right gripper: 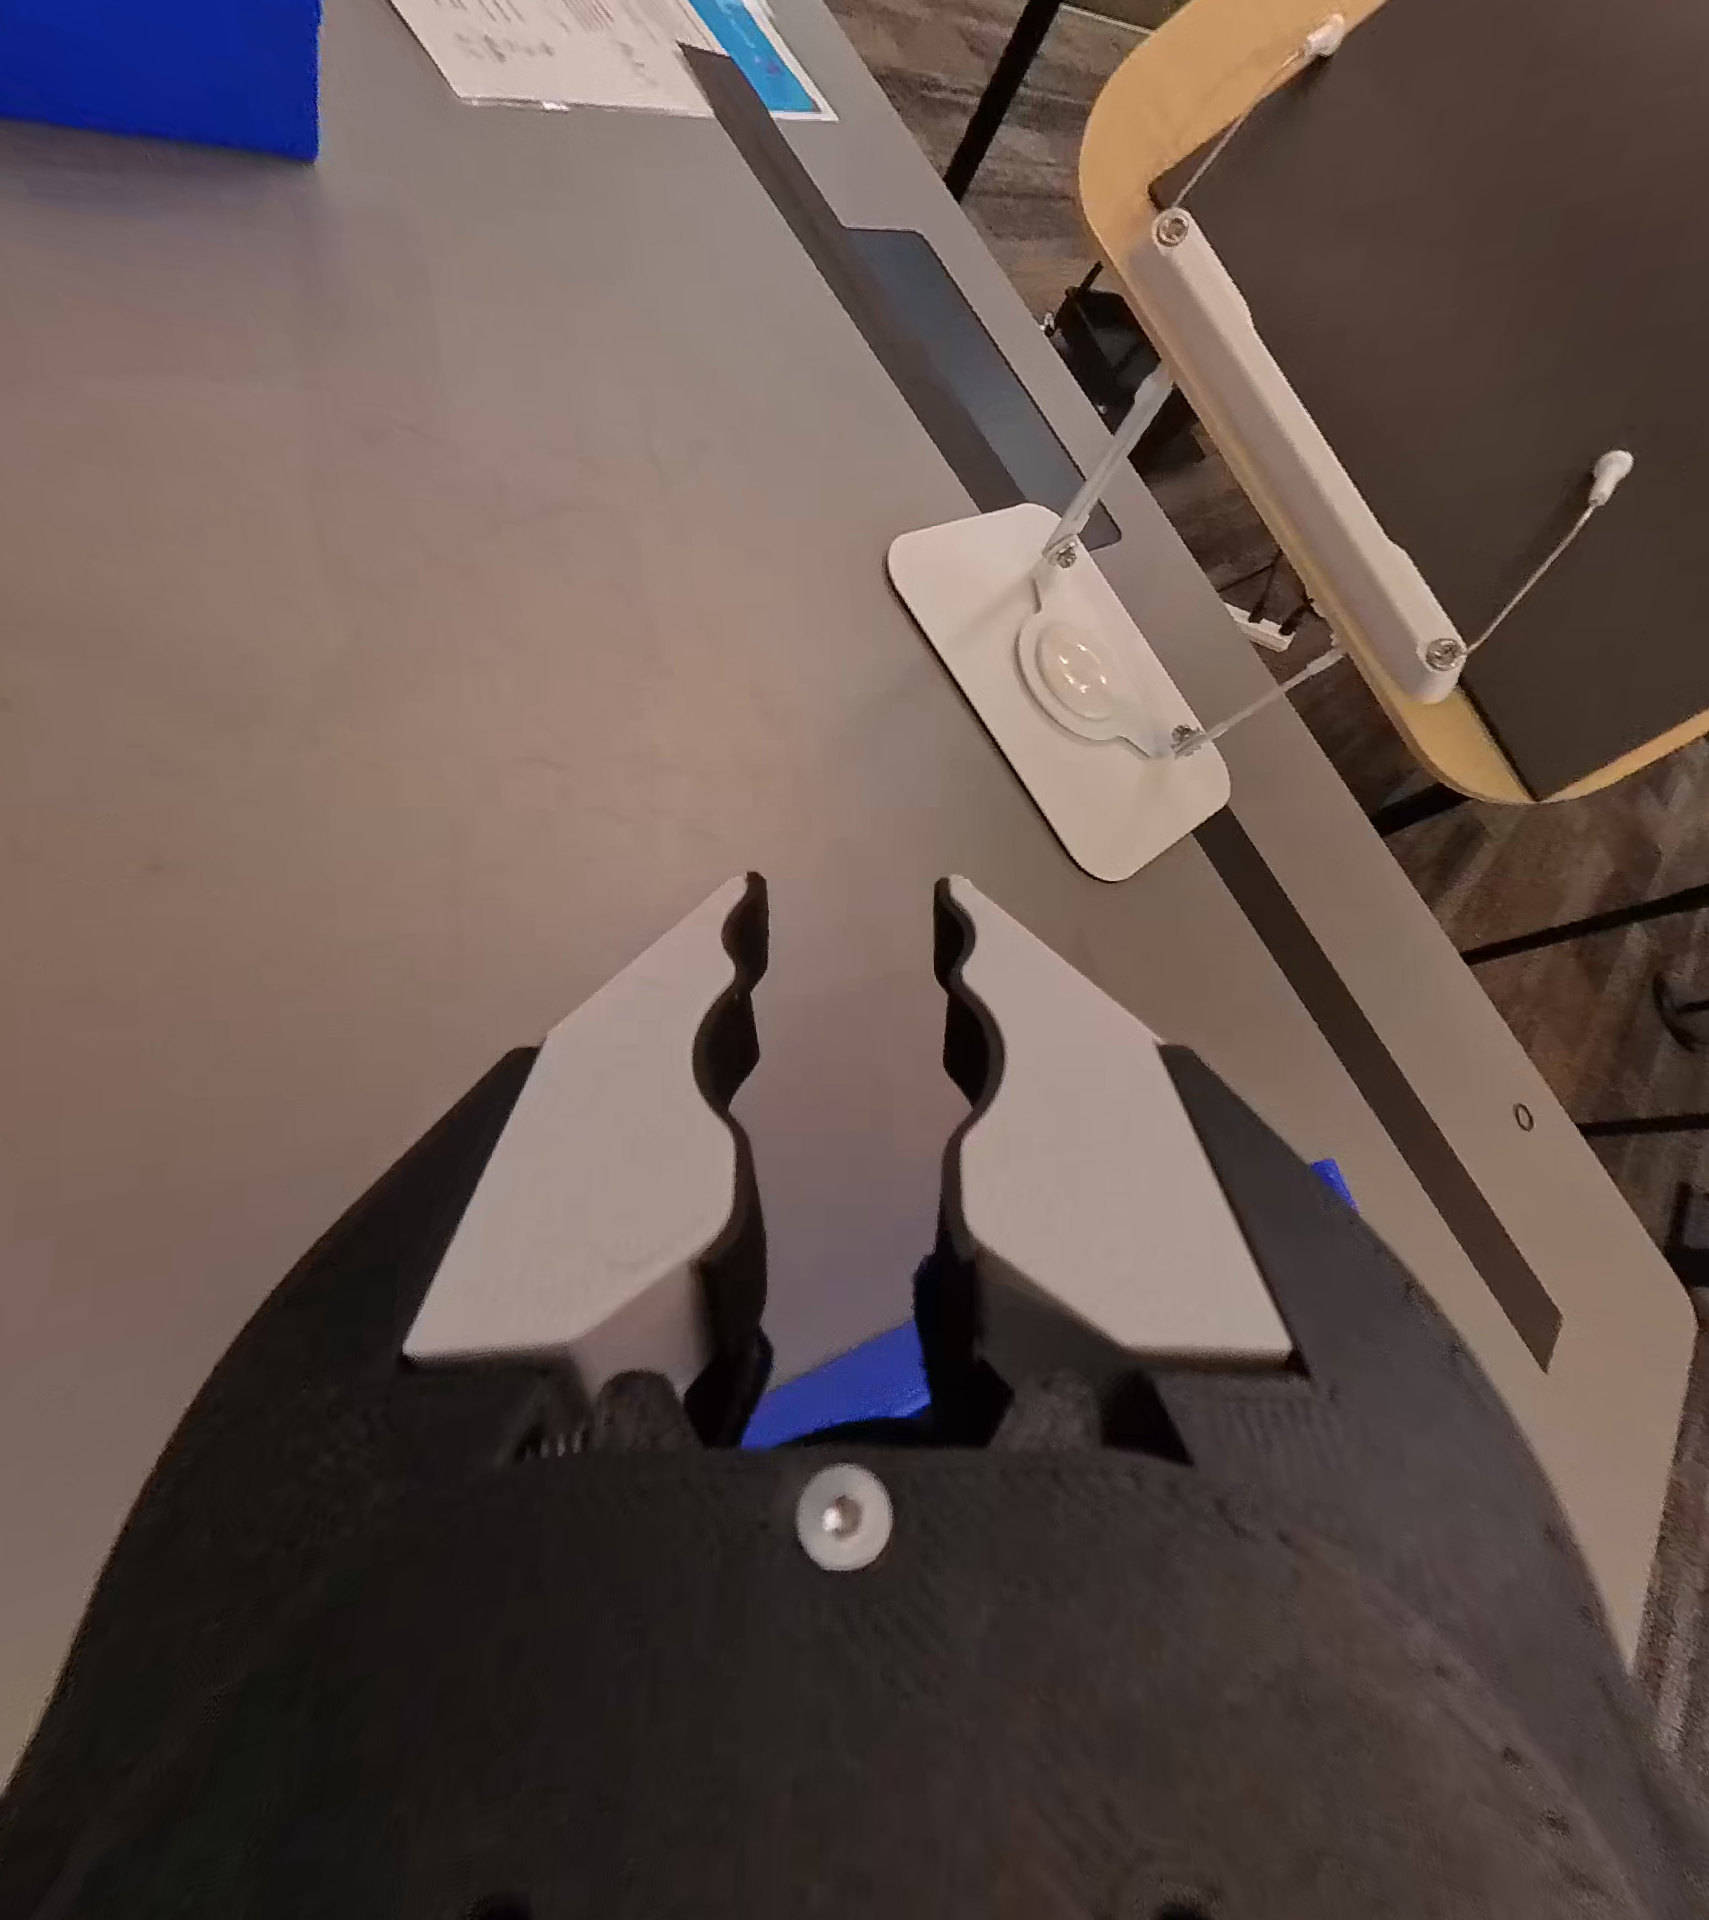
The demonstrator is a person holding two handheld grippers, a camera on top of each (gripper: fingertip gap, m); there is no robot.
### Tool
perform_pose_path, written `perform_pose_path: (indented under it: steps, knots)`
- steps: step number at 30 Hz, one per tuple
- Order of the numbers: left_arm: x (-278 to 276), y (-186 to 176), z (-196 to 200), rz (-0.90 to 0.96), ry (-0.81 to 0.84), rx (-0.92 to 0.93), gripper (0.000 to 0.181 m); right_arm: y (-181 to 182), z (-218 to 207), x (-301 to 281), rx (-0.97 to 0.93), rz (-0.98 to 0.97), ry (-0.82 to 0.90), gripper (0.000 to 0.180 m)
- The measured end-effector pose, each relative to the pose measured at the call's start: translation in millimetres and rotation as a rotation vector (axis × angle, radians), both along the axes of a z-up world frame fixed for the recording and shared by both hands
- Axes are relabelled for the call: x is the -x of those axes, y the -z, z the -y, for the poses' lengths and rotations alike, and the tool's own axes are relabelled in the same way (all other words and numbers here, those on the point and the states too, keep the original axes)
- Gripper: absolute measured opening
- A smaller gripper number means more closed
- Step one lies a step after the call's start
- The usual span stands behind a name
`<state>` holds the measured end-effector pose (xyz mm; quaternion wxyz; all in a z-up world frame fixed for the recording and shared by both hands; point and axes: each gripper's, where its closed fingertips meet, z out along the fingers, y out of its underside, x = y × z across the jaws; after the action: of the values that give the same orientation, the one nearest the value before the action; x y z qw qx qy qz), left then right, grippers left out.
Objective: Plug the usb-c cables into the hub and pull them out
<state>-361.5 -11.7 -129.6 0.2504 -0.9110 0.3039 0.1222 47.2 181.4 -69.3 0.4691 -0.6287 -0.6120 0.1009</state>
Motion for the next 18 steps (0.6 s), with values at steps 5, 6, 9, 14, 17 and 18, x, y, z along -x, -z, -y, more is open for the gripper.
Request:
perform_pose_path:
  steps: [5,6,9,14,17,18]
  knots:
    - [-3.5,28.7,-15.8,0.118,0.080,0.191,0.043,4.0,6.8,2.6,0.028,-0.015,-0.016,0.030]
    - [-4.1,35.6,-16.8,0.128,0.104,0.228,0.044,5.3,7.5,2.0,0.033,-0.017,-0.017,0.030]
    - [-12.5,51.8,-20.4,0.225,0.154,0.302,0.044,11.1,8.0,-0.5,0.048,-0.014,-0.017,0.029]
    - [-24.4,70.1,-26.1,0.288,0.212,0.349,0.027,17.8,8.5,-1.5,0.070,-0.011,-0.035,0.029]
    - [-23.5,64.6,-27.9,0.275,0.221,0.308,0.024,20.1,6.7,-2.5,0.077,-0.012,-0.034,0.029]
    - [-25.3,58.2,-28.4,0.291,0.223,0.280,0.023,20.7,6.7,-2.6,0.080,-0.015,-0.036,0.029]
